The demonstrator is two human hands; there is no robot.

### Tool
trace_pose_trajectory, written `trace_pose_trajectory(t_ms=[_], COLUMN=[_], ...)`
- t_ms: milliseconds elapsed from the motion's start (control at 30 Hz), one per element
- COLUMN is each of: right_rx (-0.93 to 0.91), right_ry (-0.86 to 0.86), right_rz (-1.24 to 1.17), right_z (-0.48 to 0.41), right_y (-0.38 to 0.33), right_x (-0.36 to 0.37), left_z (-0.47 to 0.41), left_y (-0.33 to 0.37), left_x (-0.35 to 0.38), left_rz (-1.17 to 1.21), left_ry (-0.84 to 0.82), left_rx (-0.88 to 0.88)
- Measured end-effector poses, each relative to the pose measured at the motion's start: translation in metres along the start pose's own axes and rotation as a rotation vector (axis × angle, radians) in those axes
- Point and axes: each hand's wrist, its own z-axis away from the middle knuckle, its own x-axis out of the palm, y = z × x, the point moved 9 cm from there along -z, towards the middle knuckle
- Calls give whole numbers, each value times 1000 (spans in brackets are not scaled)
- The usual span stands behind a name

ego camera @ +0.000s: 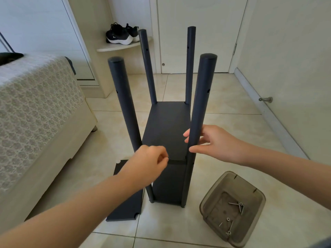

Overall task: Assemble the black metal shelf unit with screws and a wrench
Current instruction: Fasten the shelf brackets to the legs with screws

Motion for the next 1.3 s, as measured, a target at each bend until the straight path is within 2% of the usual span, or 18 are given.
trace_pose_trajectory(t_ms=[67,133,300,500,733,1000,1167,1300], right_rx=[-1,7,8,13,-19,39,165,313], right_ry=[-26,-49,-94,-110,13,68,-5,-170], right_rz=[6,23,96,140,134,30,138,283], right_z=[-1,0,0,3,11,27,44,57], right_y=[-3,-3,-8,-8,-2,28,85,147], right_x=[-1,-1,0,-4,-7,-17,-14,16], left_z=[-2,-8,-27,-38,-38,-36,-37,-39], left_y=[12,15,1,4,16,33,37,39], left_x=[6,21,61,69,75,65,63,64], left_rz=[-64,-163,-408,-518,-564,-449,-420,-416], left_ry=[91,105,-38,-49,-1,47,58,62], left_rx=[155,250,287,302,231,233,216,217])
